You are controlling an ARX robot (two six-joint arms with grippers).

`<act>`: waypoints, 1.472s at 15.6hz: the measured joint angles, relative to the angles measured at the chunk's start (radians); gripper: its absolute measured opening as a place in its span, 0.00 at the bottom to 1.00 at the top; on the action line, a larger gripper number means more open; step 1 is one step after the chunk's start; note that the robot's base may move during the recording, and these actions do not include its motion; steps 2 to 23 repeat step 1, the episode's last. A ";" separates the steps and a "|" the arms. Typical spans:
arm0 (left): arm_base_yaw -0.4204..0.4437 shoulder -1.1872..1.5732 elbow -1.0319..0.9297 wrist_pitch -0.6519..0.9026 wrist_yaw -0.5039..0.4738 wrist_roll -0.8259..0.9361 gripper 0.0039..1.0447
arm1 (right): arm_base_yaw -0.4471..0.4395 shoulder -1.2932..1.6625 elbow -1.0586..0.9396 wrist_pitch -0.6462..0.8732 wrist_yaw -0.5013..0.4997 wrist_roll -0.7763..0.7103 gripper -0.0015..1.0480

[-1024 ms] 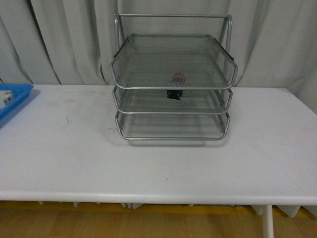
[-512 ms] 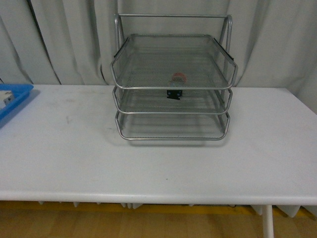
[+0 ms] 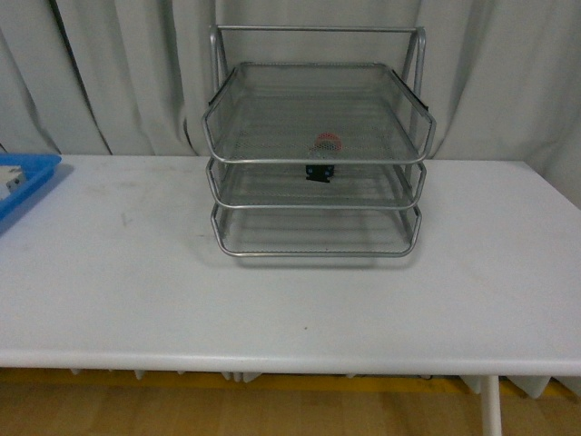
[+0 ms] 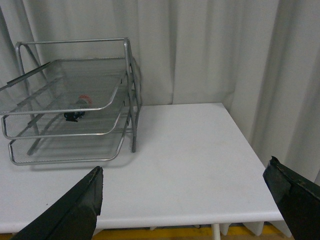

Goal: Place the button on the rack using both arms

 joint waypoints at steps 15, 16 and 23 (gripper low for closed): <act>0.000 0.000 0.000 0.000 0.000 0.000 0.94 | 0.000 0.000 0.000 0.000 0.000 0.000 0.94; 0.000 0.000 0.000 0.000 0.000 0.000 0.94 | 0.000 0.000 0.000 0.000 0.000 0.000 0.94; 0.000 0.000 0.000 0.000 0.000 0.000 0.94 | 0.000 0.000 0.000 0.000 0.000 0.000 0.94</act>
